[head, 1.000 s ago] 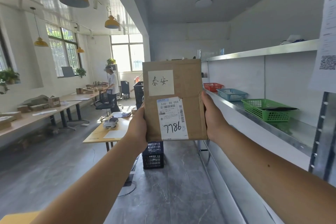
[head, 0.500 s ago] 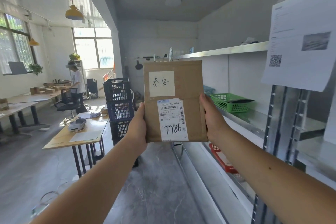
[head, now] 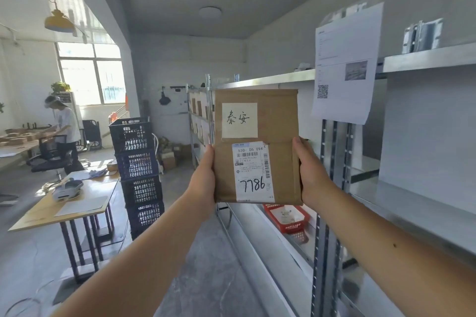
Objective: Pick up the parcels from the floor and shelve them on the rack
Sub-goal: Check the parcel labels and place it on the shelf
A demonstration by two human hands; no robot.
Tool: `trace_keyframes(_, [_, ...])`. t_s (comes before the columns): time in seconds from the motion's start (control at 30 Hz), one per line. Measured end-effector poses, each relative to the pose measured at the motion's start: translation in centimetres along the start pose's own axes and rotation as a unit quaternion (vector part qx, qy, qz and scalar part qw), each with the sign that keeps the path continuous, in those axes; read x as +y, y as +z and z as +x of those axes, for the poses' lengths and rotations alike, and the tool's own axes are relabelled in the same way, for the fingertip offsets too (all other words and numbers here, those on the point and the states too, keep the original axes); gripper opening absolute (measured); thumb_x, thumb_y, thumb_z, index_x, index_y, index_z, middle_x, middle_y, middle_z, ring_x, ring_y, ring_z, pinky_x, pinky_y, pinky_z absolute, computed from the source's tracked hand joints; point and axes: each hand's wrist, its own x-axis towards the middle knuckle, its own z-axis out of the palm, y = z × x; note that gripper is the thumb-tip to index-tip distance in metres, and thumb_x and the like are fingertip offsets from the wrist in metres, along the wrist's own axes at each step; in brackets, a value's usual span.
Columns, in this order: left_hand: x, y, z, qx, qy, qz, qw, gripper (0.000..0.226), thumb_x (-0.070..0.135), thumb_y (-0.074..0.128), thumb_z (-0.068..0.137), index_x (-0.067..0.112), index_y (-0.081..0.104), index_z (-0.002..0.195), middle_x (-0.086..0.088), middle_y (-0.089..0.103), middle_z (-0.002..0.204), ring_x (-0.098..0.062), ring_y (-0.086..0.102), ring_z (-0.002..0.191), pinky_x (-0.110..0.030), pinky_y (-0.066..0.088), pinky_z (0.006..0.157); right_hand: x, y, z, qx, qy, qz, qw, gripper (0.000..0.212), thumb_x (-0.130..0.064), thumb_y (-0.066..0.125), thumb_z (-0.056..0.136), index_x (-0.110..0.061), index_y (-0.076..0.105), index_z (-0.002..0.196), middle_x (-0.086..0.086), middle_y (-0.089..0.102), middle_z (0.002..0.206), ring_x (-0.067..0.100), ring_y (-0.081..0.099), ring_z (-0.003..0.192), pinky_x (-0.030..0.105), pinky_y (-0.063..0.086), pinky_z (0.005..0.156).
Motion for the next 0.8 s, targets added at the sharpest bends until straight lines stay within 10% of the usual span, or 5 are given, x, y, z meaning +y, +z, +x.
trace_keyframes(0.33, [-4.7,7.7,-8.9,-0.089,-0.020,0.017,0.996,0.068,0.077,0.036,0.097,0.030,0.074,0.127,-0.004,0.081,0.118,-0.030,0.078,0.107,-0.052,0.060,0.095,-4.2,-9.3,-10.9,0.084,-0.021,-0.028,0.996,0.026,-0.041,0.053,0.108,-0.030,0.068,0.127,-0.004,0.083,0.109,0.017,0.079,0.101,0.039,0.063,0.080])
trace_keyframes(0.57, [-5.9,13.7,-14.1,-0.166,-0.008,0.043,0.985,0.053,0.065,0.045,0.102,0.025,0.073,0.124,0.001,0.085,0.096,-0.020,0.082,0.081,-0.034,0.065,0.058,-8.9,-13.6,-17.2,0.162,-0.057,-0.063,0.983,0.021,-0.025,0.061,0.106,-0.029,0.069,0.125,-0.003,0.083,0.109,0.015,0.080,0.096,0.035,0.063,0.075])
trace_keyframes(0.8, [-6.1,19.4,-17.1,-0.265,-0.048,0.050,0.962,0.054,0.069,0.046,0.100,0.026,0.078,0.105,-0.002,0.085,0.096,-0.020,0.082,0.077,-0.037,0.063,0.070,-13.7,-16.8,-23.7,0.279,-0.095,-0.087,0.951,0.040,-0.035,0.061,0.105,-0.031,0.060,0.145,-0.001,0.077,0.130,0.023,0.076,0.115,0.051,0.062,0.096])
